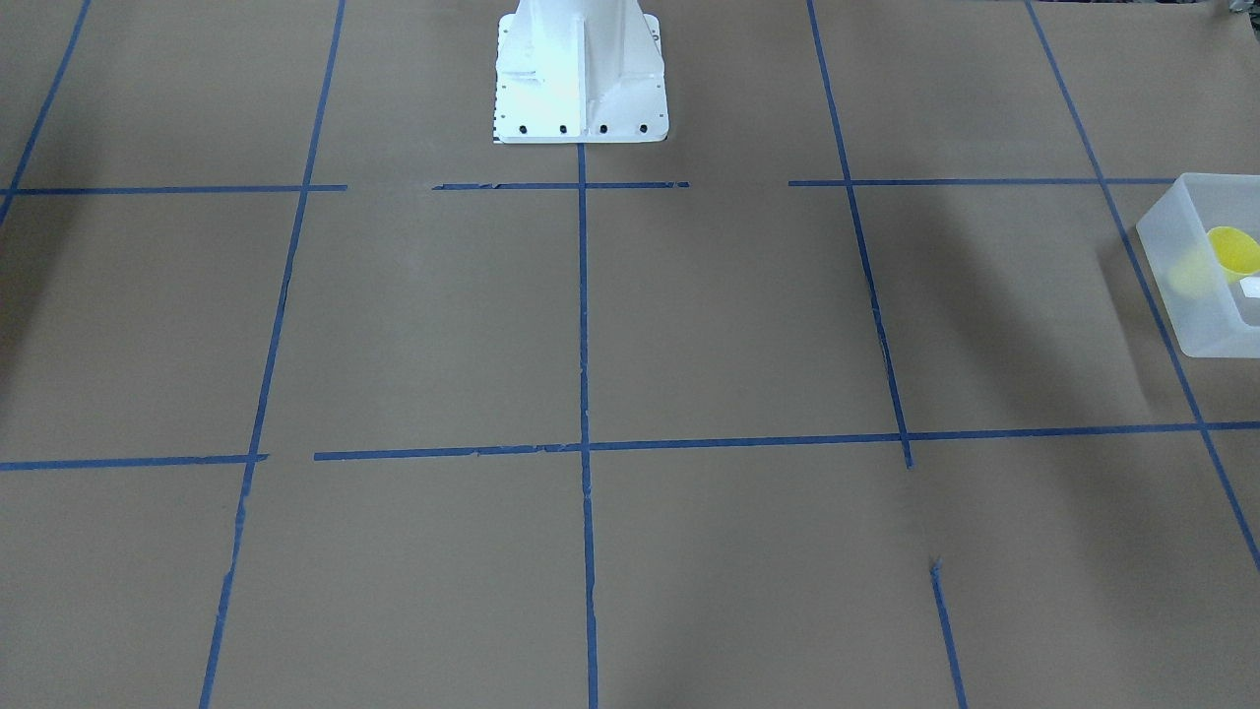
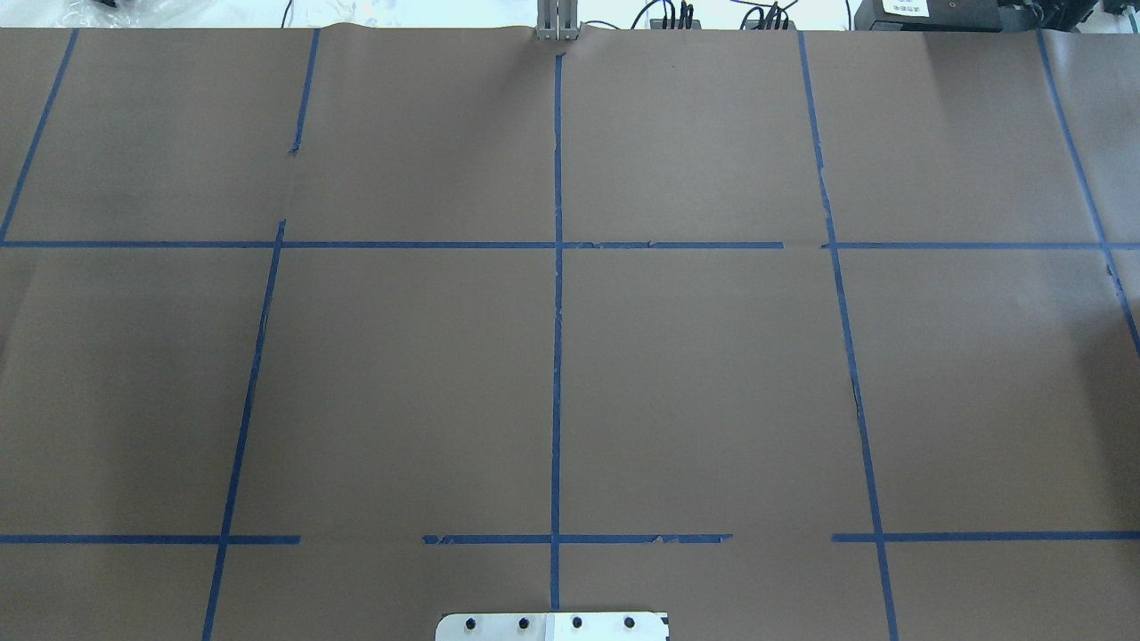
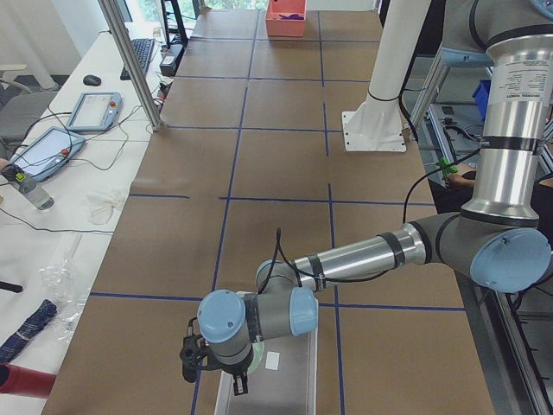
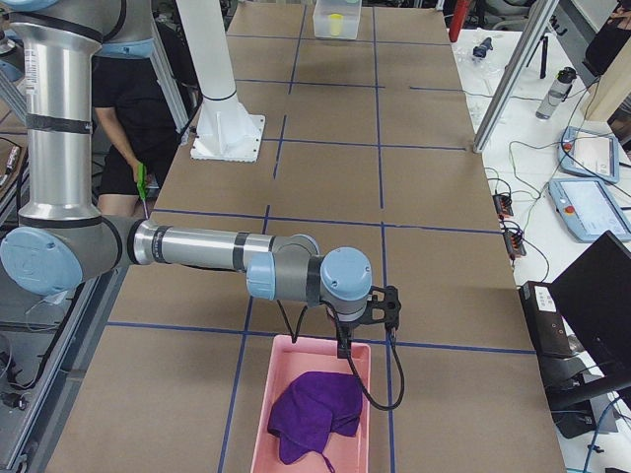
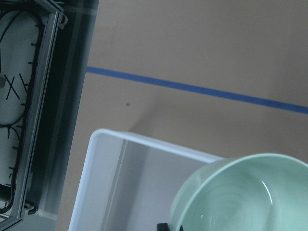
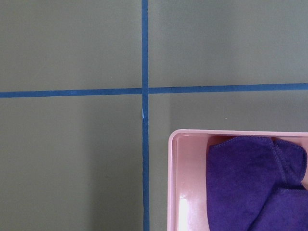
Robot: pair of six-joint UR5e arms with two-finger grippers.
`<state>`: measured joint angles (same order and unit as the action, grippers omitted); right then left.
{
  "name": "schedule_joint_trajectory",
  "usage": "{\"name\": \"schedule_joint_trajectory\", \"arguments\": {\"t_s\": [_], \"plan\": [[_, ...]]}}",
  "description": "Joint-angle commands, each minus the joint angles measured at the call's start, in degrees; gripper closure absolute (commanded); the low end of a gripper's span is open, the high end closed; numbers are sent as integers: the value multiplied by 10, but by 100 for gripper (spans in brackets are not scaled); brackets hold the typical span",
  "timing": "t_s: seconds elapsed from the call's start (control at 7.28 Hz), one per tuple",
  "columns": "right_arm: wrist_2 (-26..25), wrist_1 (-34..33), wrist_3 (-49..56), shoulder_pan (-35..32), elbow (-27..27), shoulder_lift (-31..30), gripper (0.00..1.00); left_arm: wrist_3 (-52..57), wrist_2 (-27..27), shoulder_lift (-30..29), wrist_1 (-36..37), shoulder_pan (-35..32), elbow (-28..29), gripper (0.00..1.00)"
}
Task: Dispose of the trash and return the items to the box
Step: 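Lower the green bowl into the clear bin with the left gripper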
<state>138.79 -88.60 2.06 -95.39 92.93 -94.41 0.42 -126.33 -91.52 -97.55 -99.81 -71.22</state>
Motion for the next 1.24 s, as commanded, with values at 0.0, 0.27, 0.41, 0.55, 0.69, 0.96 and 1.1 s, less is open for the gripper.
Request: {"name": "schedule_joint_trajectory", "arguments": {"t_s": [0.0,0.27,0.41,0.55,0.69,0.96,1.1], "plan": [[2,0,-1,-1,0,-3,0,0,1,28,-26,0,6,100],[2,1,-2,0,3,-1,0,-16,1,30,-40,1,15,89],[2,1,-2,-1,4,-2,0,-16,1,30,-60,1,14,1],[2,1,-2,-1,5,-2,0,-16,3,30,-70,1,12,0],[5,1,-2,-1,6,-2,0,-17,13,30,-72,1,11,0],[8,1,-3,0,6,3,0,-27,18,27,-71,0,-15,0],[9,1,-3,-1,7,5,0,-65,18,28,-72,0,-68,0]]}}
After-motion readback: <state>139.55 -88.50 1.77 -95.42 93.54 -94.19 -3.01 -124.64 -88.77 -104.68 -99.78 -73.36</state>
